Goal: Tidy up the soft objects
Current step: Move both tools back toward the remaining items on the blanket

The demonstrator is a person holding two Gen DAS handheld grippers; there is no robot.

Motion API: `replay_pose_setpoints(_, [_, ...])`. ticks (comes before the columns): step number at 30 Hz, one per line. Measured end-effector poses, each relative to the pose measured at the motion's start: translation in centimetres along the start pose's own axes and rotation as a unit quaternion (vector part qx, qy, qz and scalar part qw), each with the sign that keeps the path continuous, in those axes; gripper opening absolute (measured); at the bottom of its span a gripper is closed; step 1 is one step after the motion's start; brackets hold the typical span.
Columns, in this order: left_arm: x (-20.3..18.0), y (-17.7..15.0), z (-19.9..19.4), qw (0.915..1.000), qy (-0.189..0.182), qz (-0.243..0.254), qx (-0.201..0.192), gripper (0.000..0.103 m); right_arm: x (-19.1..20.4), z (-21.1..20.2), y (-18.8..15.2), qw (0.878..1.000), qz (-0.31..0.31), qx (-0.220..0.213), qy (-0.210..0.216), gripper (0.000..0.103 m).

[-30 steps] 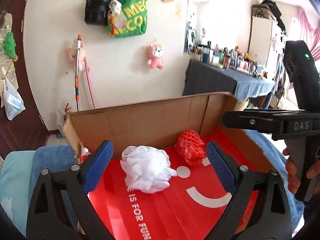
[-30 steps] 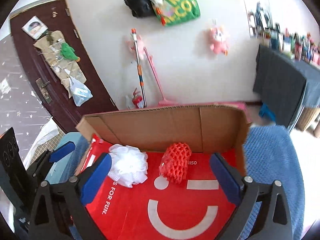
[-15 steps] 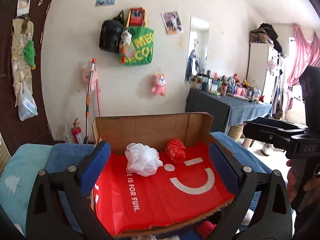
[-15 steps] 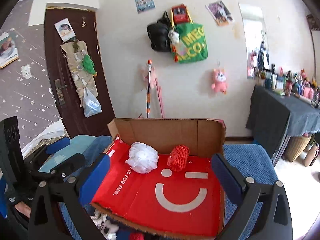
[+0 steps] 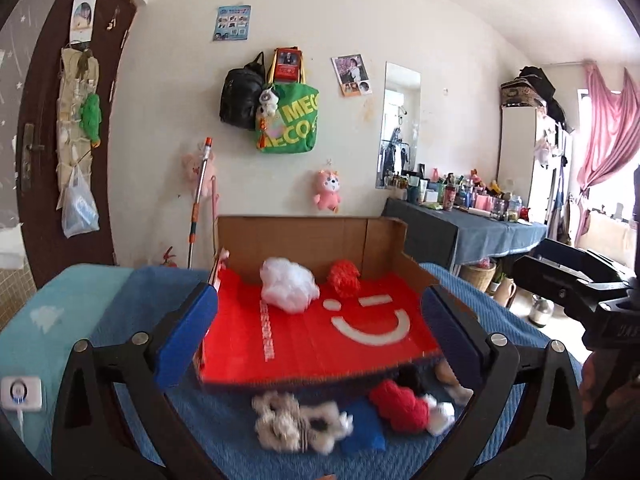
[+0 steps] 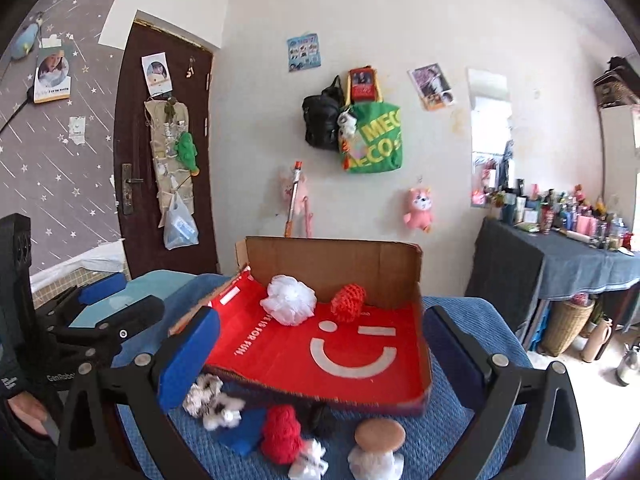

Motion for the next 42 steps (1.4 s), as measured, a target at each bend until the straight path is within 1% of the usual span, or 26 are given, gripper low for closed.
replay_pose_setpoints(3, [-0.1, -1.8, -1.2, 0.9998, 0.013, 0.01, -0.006, 0.103, 0.6, -1.1, -1.8, 1.0, -0.003, -0.007, -0.016, 0.103])
replay_pose_setpoints(6, [-0.1, -3.2, -2.3, 0.9998, 0.01, 0.008, -0.014, 0.103, 1.1, -1.9, -3.6, 0.999, -0.005, -0.019, -0.029, 0.103])
replay_pose_setpoints(12, [-0.5, -6.0, -3.3, 0.9995, 0.015, 0.02, -0.016, 0.103, 1.6, -2.0, -7.6, 0.999, 0.014, -0.005, -0.03, 0.103])
replay_pose_setpoints(15, [-0.5, -7.6, -3.2, 0.9994, 0.02, 0.027, -0.001, 0.103, 1.9, -1.7, -9.4, 0.999, 0.018, 0.013, -0.03, 0.103])
replay_pose_setpoints(19, [0.1, -9.6, -2.7, 0.9992, 0.028, 0.019, 0.022, 0.103, 2.0, -1.3, -11.5, 0.999, 0.032, 0.032, -0.027, 0.103])
replay_pose_setpoints(22, [0.6, -10.9, -2.0, 0.9984, 0.035, 0.012, 0.042, 0.103, 2.2, -0.9, -12.9, 0.998, 0.028, 0.049, -0.038, 0.103])
replay_pose_setpoints(27, [1.3, -12.6, -1.3, 0.9965, 0.048, 0.01, 0.068, 0.103, 2.1, -0.5, -14.7, 0.996, 0.039, 0.069, -0.038, 0.103])
replay_pose_setpoints(32, [2.0, -13.8, -0.6, 0.9943, 0.05, -0.003, 0.094, 0.103, 2.0, -0.2, -15.8, 0.995, 0.045, 0.083, -0.04, 0.103])
replay_pose_setpoints(42, [2.0, -14.2, -0.2, 0.9924, 0.058, 0.001, 0.109, 0.103, 1.8, 0.3, -16.8, 0.993, 0.053, 0.097, -0.042, 0.103])
Point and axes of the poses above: each gripper's, at about its wrist camera, not at the fingertips, and z roughly the way its jaws point, x to its left, y to its top, the point moved 6 cm from there along z, roughly the way its jaws point, and after that the axes turned 9 degrees about -z, right-handed, at the moved point
